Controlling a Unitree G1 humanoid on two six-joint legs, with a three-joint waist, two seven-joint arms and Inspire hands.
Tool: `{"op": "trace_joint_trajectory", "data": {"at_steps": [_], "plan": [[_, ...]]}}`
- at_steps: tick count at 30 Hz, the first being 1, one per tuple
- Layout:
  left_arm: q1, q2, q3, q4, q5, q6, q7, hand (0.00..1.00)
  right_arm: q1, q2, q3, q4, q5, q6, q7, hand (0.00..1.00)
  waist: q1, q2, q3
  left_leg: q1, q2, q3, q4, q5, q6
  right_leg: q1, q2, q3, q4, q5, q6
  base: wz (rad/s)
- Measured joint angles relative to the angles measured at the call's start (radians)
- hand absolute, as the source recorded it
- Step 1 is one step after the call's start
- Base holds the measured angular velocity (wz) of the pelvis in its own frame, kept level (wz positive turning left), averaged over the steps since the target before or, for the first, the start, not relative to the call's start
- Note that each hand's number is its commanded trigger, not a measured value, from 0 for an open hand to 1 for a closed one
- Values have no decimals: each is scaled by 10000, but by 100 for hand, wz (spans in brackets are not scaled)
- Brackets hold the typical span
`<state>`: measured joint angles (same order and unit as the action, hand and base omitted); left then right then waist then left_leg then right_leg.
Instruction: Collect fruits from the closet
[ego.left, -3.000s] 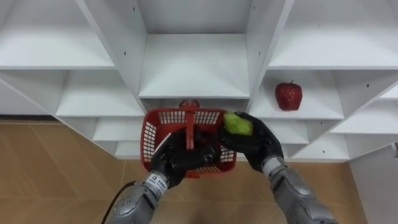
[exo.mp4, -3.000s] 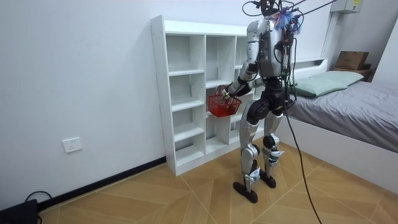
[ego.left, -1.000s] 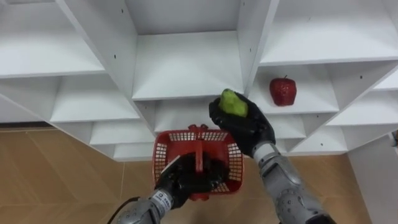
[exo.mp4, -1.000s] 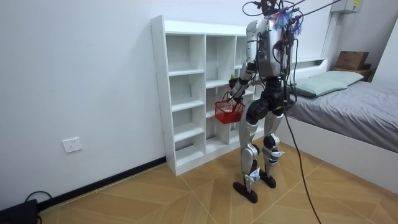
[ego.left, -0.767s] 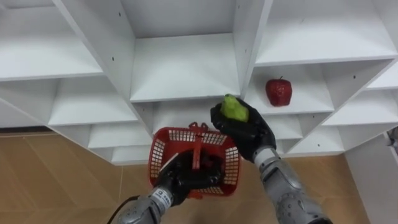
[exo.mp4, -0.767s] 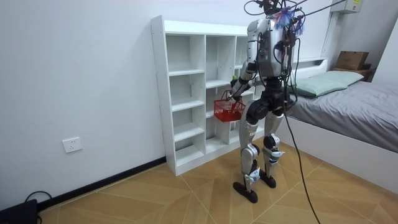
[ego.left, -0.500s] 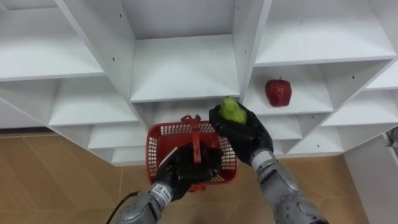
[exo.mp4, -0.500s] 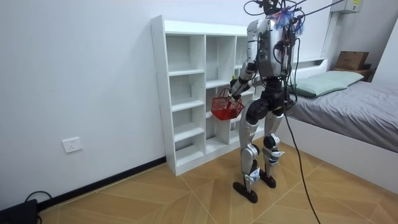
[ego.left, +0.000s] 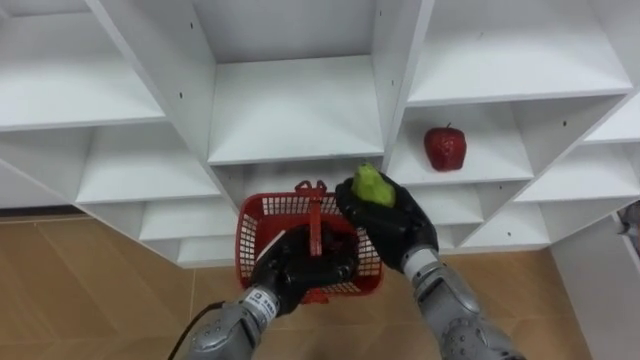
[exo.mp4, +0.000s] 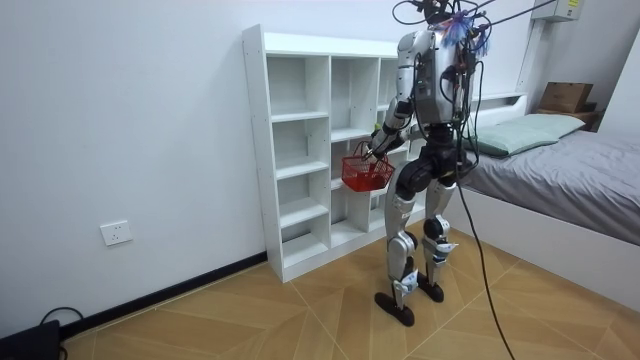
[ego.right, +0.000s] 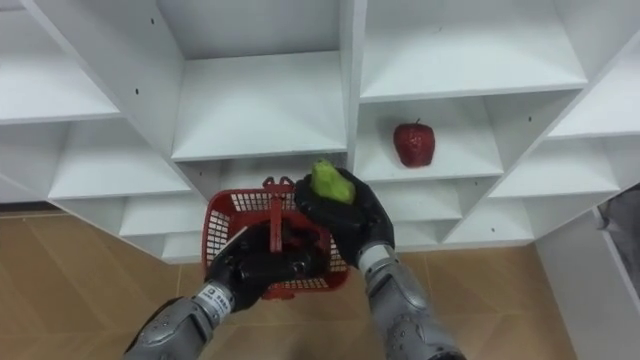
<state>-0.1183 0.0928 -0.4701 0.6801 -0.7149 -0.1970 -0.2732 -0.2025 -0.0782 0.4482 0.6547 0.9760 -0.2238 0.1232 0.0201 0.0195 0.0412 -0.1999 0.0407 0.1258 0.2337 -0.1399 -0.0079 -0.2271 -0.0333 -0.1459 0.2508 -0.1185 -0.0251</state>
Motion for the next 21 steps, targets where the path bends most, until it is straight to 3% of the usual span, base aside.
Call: {"op": "trace_joint_trajectory", "data": {"at_steps": [11, 21], "plan": [[-5, -31, 10, -179, -9, 0, 239, 100, 4, -23, 29, 4, -148, 65, 58, 0, -164, -13, -8, 9, 4, 46, 21, 0, 0, -18, 3, 56, 37, -1, 0, -1], [57, -25, -43, -245, -6, -52, 222, 100, 77, -67, -9, 2, -2014, -57, 142, 0, -159, -113, -64, 4, 4, 39, 32, 0, 0, -10, 5, 59, 34, 0, 0, 0]]}}
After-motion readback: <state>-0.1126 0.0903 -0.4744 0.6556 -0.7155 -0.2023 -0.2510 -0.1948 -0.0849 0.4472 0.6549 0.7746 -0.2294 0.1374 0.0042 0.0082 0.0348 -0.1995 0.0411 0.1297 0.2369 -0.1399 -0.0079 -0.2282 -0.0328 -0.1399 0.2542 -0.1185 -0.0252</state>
